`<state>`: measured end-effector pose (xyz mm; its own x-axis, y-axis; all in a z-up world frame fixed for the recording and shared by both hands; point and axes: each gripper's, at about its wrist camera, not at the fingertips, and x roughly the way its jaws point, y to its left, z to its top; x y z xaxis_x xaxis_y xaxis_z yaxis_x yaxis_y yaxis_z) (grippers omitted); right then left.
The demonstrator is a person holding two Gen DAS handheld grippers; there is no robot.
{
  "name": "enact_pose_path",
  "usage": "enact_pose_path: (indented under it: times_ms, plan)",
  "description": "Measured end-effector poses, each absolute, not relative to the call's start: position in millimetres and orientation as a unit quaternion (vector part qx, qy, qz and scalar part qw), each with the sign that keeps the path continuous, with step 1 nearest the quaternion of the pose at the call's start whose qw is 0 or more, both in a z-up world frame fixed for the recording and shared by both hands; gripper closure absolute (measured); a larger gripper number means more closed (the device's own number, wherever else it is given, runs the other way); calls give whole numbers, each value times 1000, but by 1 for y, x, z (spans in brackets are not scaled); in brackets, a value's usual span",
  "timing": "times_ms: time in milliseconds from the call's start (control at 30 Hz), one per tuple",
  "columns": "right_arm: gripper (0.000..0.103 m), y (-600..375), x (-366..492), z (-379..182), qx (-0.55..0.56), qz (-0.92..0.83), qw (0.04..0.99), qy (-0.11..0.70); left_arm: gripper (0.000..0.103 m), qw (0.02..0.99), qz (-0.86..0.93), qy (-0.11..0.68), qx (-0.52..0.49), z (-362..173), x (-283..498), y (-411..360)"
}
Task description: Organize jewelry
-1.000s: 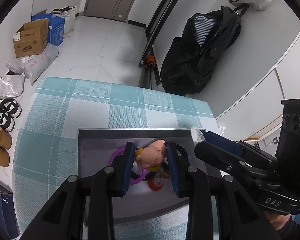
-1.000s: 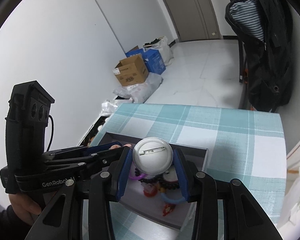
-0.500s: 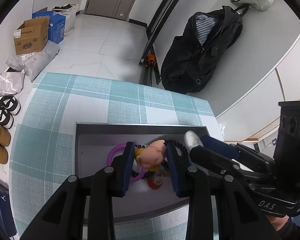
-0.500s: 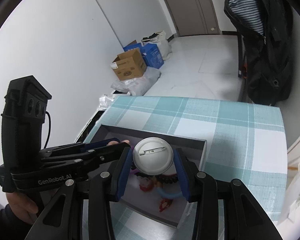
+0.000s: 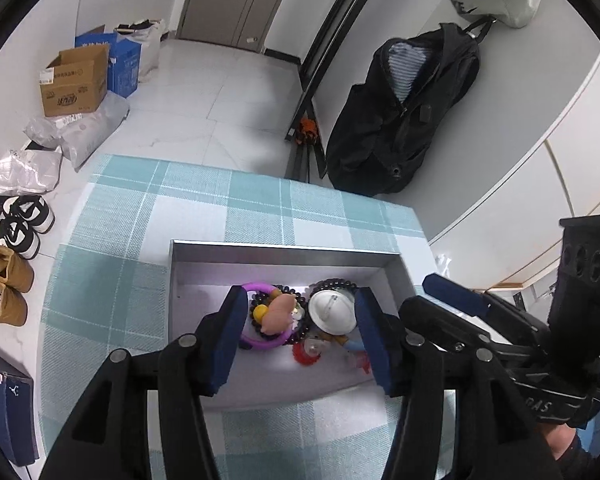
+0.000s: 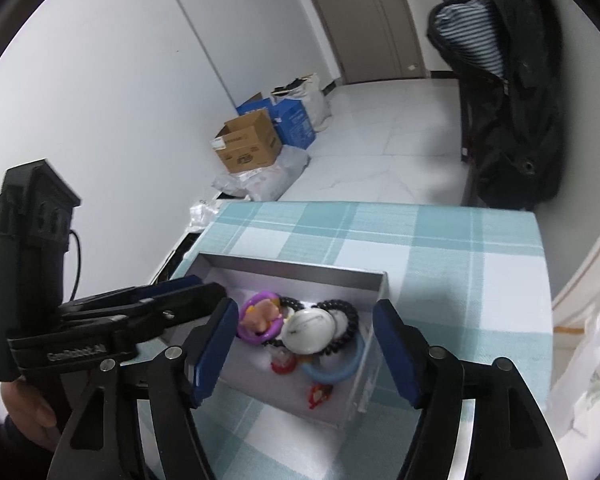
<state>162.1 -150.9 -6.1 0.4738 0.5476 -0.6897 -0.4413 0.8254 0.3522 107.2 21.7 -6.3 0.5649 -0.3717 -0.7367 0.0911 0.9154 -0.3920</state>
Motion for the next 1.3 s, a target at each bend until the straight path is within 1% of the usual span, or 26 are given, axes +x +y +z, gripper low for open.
enact_pose_path:
  times_ms: [133,200,233,267,300,367,533,667,733,800,867,1100,1200,1300]
  plan:
    - [33,-155,152,2,67,286,857,422,53,879,-120,438,-144,2,97,20]
    - [27,-156,142,9,57,287,864,410,52,882,-113,435,-141,4,92,19]
    - [26,-156,138,12,55,287,867,405,51,884,-106,433,-140,5,89,19]
    - [24,-156,134,15,56,290,868,399,50,886,-99,431,-139,7,85,19]
    - [21,-157,130,17,56,292,869,396,46,889,-96,427,-139,8,83,19]
    - [19,-157,122,20,56,293,873,386,41,896,-88,414,-130,12,76,17]
    - [19,-157,105,24,45,291,881,370,40,917,-68,380,-101,22,60,14]
    - [16,-165,98,23,54,285,885,365,37,922,-49,371,-99,22,52,17]
    - [15,-168,94,22,62,281,886,364,34,923,-40,368,-106,21,49,20]
    - [12,-171,91,22,67,278,888,359,27,923,-32,366,-117,18,45,23]
    - [9,-173,88,23,71,275,891,354,26,921,-29,368,-122,15,42,23]
    - [7,-173,80,26,67,271,897,343,26,926,-12,366,-94,13,34,18]
    - [5,-173,77,26,64,267,900,337,26,928,-9,362,-91,16,32,19]
    - [4,-174,76,25,64,265,900,340,26,929,-8,359,-93,17,30,20]
